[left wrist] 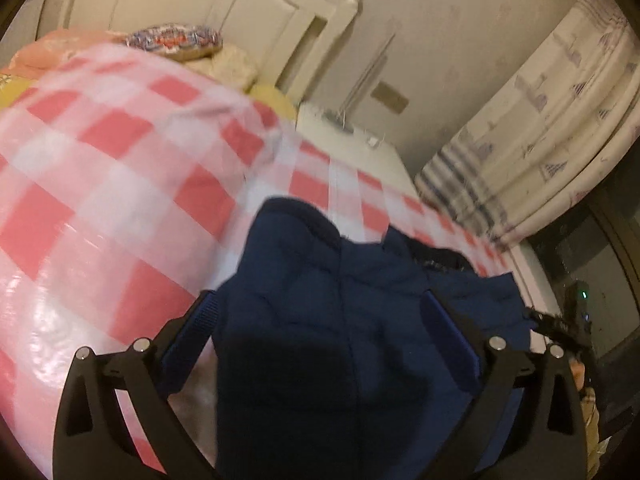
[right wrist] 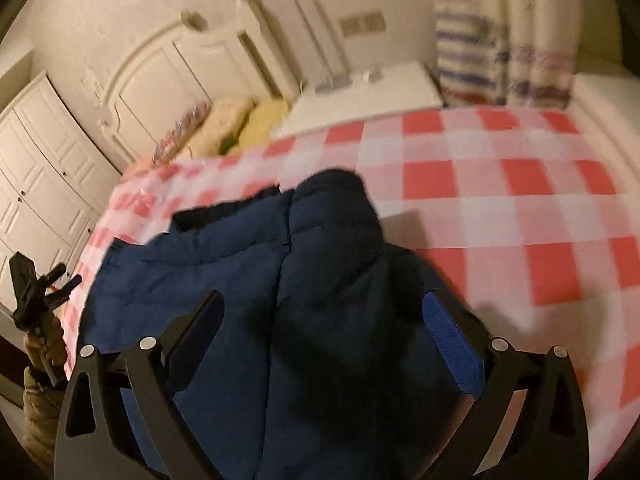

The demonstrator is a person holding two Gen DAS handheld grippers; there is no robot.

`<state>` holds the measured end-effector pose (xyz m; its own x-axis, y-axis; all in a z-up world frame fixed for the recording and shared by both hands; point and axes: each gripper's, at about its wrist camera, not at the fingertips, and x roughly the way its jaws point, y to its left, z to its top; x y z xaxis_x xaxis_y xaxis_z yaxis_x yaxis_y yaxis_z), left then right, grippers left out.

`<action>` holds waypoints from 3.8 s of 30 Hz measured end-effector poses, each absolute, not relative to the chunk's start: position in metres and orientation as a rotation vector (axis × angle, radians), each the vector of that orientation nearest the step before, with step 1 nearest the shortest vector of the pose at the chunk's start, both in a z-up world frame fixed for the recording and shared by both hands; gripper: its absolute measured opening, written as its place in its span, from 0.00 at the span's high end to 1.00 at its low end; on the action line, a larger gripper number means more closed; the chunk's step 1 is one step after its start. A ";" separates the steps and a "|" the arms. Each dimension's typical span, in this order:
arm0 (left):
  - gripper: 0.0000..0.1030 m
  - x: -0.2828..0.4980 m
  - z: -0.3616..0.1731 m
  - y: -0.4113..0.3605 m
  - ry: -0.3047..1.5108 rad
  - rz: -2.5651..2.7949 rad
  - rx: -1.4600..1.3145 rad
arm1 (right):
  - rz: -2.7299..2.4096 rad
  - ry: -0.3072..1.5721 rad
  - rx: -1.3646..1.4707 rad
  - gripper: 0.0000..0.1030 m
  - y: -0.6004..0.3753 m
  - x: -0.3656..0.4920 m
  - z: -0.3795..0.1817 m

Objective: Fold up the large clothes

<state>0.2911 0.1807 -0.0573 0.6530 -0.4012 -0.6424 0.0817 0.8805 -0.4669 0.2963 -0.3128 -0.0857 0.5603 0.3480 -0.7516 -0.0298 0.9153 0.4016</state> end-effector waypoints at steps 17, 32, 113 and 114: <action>0.98 0.300 0.031 0.121 0.549 -0.227 -0.197 | 0.172 0.562 0.250 0.83 -0.301 0.203 0.006; 0.98 0.373 -0.046 0.115 0.708 -0.073 -0.167 | 0.047 0.756 0.426 0.83 -0.341 0.283 -0.087; 0.02 0.207 0.005 0.000 0.684 -0.143 0.151 | 0.166 0.633 -0.080 0.23 -0.167 0.140 0.018; 0.02 0.216 -0.003 -0.002 0.711 -0.148 0.143 | 0.169 0.658 -0.083 0.29 -0.164 0.150 0.011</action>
